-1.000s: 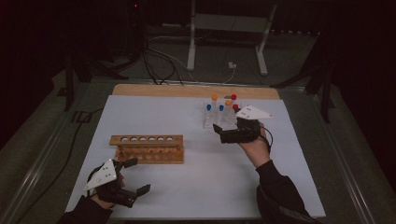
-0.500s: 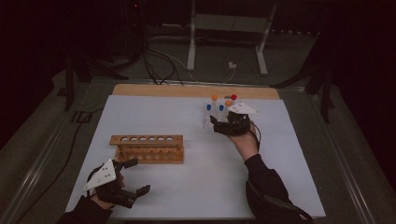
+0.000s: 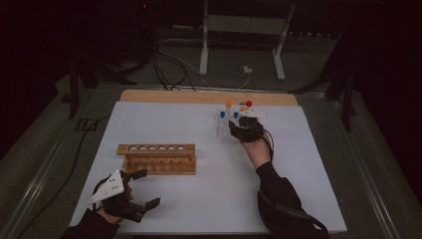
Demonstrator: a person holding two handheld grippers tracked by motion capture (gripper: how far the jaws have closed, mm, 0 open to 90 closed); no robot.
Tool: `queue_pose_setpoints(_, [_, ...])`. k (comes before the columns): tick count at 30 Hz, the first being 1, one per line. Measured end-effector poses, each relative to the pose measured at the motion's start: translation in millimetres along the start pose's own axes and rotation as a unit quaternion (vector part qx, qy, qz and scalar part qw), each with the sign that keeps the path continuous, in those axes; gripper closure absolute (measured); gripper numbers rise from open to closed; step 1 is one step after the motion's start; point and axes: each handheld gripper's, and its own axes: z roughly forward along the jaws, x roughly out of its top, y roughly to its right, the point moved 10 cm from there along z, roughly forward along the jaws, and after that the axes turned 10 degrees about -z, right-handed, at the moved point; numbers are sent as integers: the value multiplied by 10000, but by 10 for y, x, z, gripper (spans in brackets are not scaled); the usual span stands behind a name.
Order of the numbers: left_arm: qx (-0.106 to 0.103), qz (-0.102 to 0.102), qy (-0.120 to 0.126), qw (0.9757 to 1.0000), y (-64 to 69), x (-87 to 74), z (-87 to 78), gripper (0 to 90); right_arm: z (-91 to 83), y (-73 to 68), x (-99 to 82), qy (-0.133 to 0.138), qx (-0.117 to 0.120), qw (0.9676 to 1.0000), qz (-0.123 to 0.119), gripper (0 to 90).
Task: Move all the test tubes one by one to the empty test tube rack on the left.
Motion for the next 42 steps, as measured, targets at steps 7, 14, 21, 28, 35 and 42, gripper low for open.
queue_pose_setpoints(7, [37, 21, 8, 10000, -4, 1, -1, 5, 87, 23, 0, -189, -113, 9997, 101, 597])
queue_pose_setpoints(14, [23, 22, 10, 10000, -1, 2, -4, 5, 174, 55, 8, -336, -271, 9990, 140, 632])
queue_pose_setpoints(21, [31, 46, 15, 10000, 0, 3, -7, 5, 238, 56, -1, -421, -380, 9982, 168, 707])
queue_pose_setpoints(28, [17, 28, 11, 10000, 3, 0, 0, 5, 271, 77, -26, -474, -452, 9976, 223, 757])
queue_pose_setpoints(35, [4, 18, -2, 10000, 4, -4, 3, 5, 234, 84, 28, -377, -470, 9980, 207, 763])
queue_pose_setpoints(42, [17, 82, 10, 10000, 10, -4, 4, 5, 131, 97, 169, -203, -491, 9985, 142, 764])
